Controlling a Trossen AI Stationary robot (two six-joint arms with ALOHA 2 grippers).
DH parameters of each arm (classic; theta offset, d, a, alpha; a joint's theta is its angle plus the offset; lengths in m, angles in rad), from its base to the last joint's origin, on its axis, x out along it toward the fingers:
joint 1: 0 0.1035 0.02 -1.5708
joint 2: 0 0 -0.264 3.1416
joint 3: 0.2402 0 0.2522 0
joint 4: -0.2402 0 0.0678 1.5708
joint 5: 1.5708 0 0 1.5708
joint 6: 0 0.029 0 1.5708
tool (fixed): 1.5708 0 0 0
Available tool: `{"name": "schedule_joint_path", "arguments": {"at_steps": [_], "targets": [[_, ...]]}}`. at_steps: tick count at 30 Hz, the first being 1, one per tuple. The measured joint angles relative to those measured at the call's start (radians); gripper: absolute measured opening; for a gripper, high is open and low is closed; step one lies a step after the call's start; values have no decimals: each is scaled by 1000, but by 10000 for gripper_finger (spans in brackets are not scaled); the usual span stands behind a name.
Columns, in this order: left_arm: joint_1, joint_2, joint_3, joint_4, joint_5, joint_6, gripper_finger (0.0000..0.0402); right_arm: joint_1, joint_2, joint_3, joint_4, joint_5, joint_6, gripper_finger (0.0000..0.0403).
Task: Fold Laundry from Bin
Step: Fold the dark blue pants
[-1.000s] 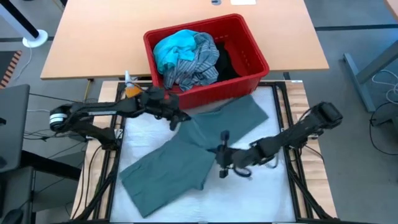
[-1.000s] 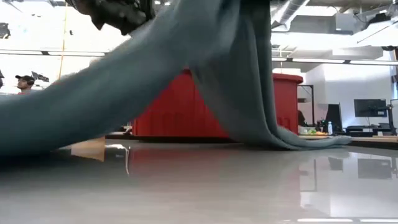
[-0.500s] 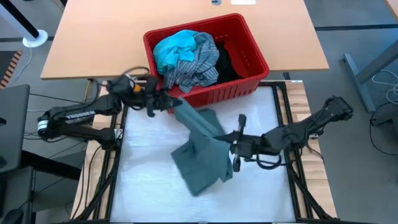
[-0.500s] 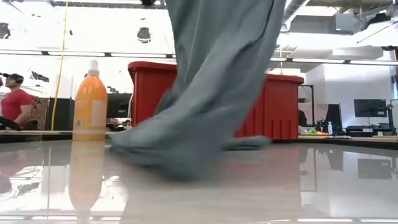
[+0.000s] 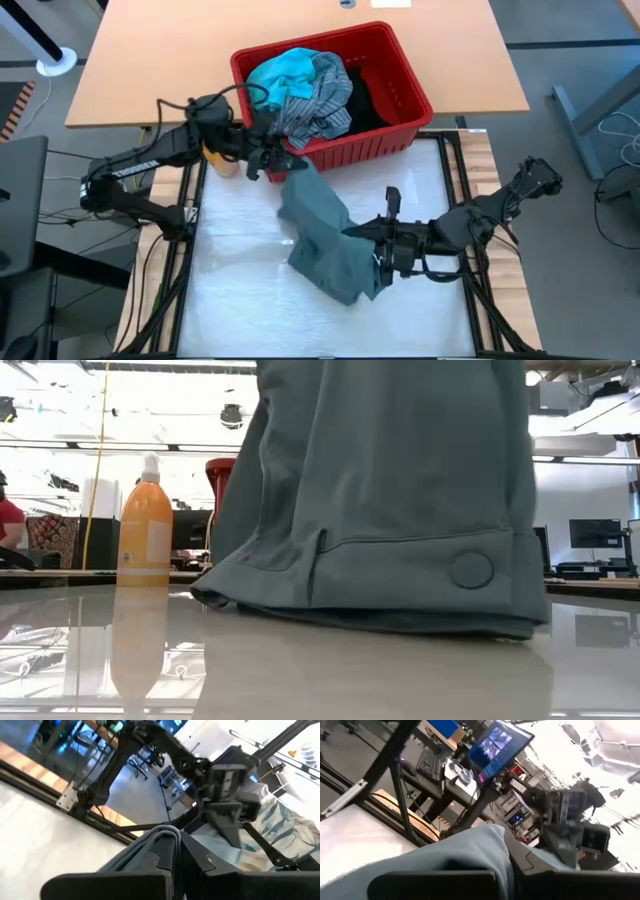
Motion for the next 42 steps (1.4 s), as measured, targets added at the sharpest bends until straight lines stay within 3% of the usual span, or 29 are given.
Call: {"name": "schedule_joint_path", "arguments": {"at_steps": [8, 15, 19, 23, 29, 33, 37, 42], "targets": [[0, 15, 0, 70, 12, -18, 13, 42, -8, 23, 8, 152, -16, 25], [10, -9, 1, 108, 35, -69, 105, 63, -8, 23, 5, 186, -11, 25], [35, -13, 1, -9, 128, -71, 160, 63, -8, 23, 5, 186, 7, 25], [38, -26, 1, -171, 149, 17, 193, 63, -8, 23, 4, 186, 30, 25], [81, -112, 0, -427, 133, 199, 205, 63, -8, 23, -19, 185, 70, 25], [92, -235, -69, -463, 49, 216, 206, 61, -8, 23, -21, 185, 101, 25], [63, -346, -251, -316, 40, 88, 206, 54, -8, 23, -32, 185, 129, 25], [-27, -422, -580, 187, 16, -187, 206, 54, -8, 23, -69, 185, 203, 25]]}}
